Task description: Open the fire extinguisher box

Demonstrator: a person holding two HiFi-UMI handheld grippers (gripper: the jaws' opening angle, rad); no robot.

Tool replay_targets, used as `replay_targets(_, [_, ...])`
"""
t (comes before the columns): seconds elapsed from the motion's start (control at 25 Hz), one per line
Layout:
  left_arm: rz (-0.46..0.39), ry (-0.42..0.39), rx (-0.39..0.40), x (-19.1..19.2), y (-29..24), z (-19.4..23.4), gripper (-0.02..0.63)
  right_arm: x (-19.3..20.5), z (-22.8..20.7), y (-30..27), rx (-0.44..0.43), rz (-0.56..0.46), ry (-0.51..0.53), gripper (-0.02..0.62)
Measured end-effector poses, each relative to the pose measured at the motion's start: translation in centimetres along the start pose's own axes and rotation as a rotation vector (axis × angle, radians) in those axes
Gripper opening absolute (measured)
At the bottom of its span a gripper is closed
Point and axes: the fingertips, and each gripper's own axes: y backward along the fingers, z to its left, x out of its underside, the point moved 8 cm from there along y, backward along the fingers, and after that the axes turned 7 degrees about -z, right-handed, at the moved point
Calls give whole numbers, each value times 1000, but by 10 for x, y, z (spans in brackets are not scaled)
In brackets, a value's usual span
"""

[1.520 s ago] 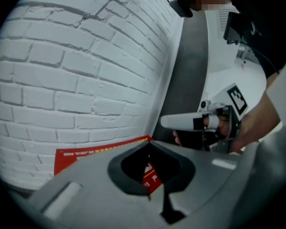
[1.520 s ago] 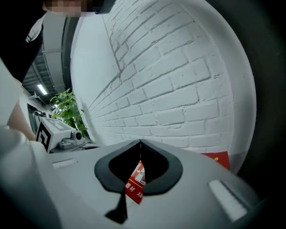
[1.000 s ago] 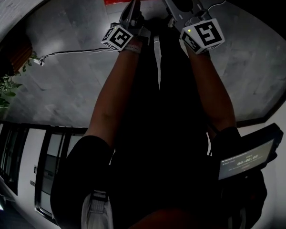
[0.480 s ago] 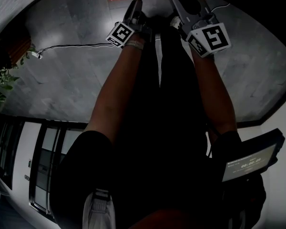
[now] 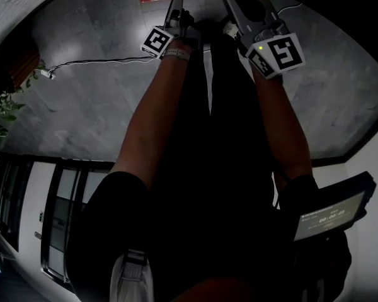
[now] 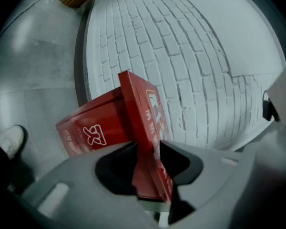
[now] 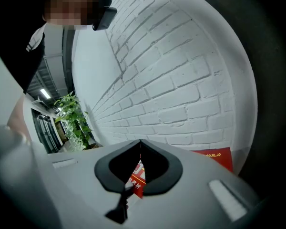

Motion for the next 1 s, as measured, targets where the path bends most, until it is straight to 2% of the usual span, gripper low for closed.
replay_targets(0.16, [-25,29,-5,-2,-4,0,131,1,-1,4,10,1,-3,9])
replay_targets(0.44, [-36,20,-14,-9,1,-3,118,1,0,4,13,-5,-5,9])
replay_targets(0.64, [-82,30,-11,-16,3,-26,105,-1,-2,-1,13,-20,0,9])
replay_targets(1.0, [-133,12,124,-37,-7,-71,94,-5,-4,-11,-11,-60,18,9])
